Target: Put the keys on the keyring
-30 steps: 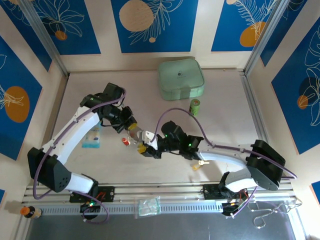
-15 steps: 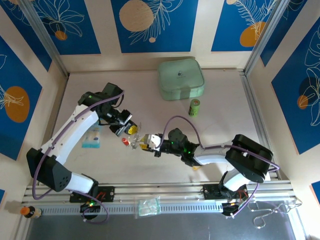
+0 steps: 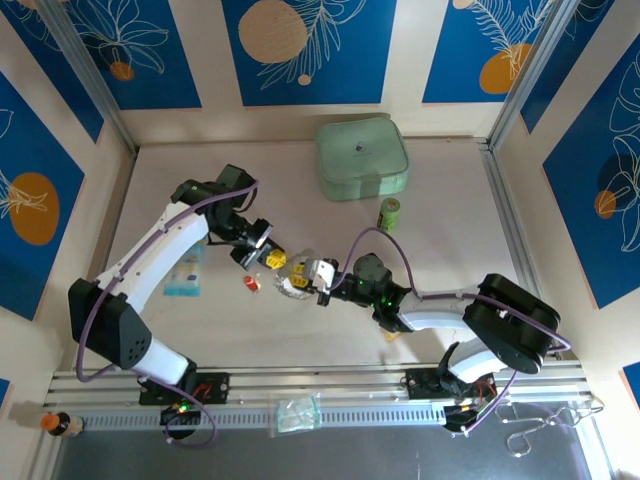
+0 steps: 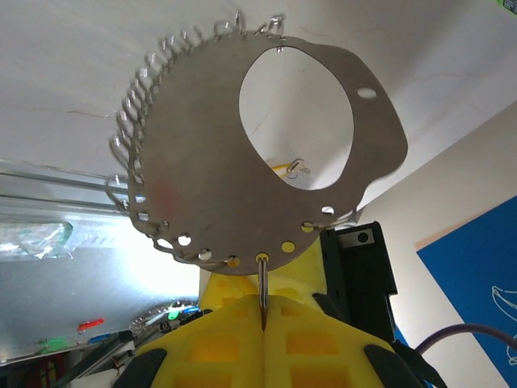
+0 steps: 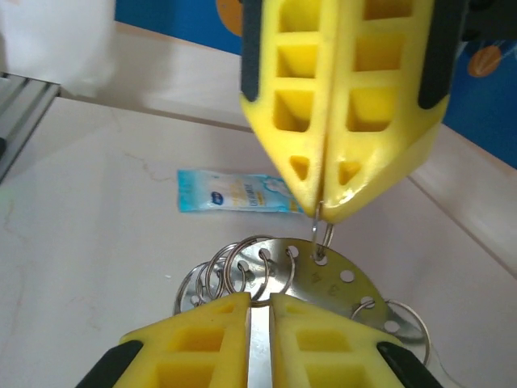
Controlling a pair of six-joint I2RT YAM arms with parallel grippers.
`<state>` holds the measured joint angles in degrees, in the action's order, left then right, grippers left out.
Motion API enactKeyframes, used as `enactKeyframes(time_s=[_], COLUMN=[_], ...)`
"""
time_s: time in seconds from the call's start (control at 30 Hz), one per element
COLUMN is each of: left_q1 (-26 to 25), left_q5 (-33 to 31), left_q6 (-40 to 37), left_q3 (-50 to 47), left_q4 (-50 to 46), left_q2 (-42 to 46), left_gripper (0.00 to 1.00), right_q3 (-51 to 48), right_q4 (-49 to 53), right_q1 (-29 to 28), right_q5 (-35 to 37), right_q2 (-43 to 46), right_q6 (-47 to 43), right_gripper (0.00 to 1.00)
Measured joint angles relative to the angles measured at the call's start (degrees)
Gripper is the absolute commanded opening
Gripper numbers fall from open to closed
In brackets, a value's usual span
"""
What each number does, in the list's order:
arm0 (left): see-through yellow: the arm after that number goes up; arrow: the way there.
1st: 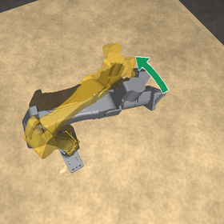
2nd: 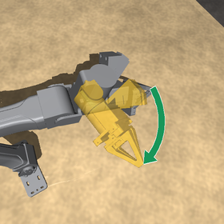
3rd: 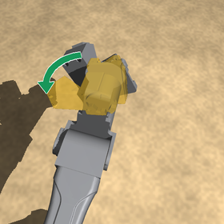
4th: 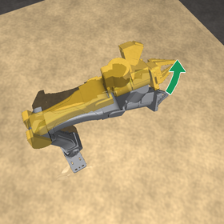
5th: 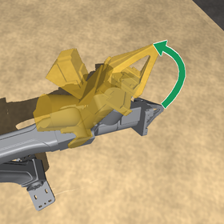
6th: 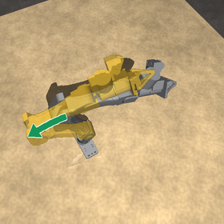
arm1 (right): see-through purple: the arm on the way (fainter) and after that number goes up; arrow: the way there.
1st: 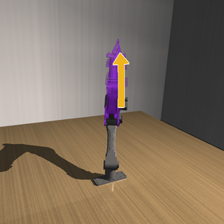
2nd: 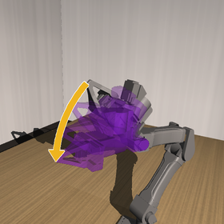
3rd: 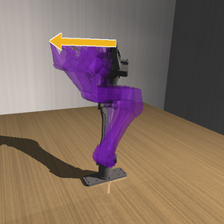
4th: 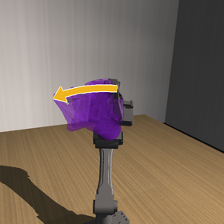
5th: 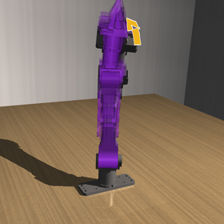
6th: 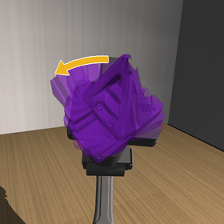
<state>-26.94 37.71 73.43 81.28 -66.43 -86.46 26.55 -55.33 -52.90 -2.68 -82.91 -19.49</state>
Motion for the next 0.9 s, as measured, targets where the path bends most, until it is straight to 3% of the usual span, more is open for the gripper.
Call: enactKeyframes(time_s=[0.73,0.9], left_q1=[-0.3,-0.4], left_q5=[1.7,1.7], left_q6=[-0.2,-0.2], left_q3=[0.2,0.2], left_q4=[1.0,1.0], left_q2=[-1.9,-1.9], left_gripper=[0.0,0.0], right_q3=[0.0,0.0], right_q4=[-2.1,-3.8], right_q1=[-1.5,-1.8], right_q5=[9.2,9.3], right_q2=[-0.3,-0.6], right_q6=[-0.4,-0.5], right_gripper=[0.26,0.24])
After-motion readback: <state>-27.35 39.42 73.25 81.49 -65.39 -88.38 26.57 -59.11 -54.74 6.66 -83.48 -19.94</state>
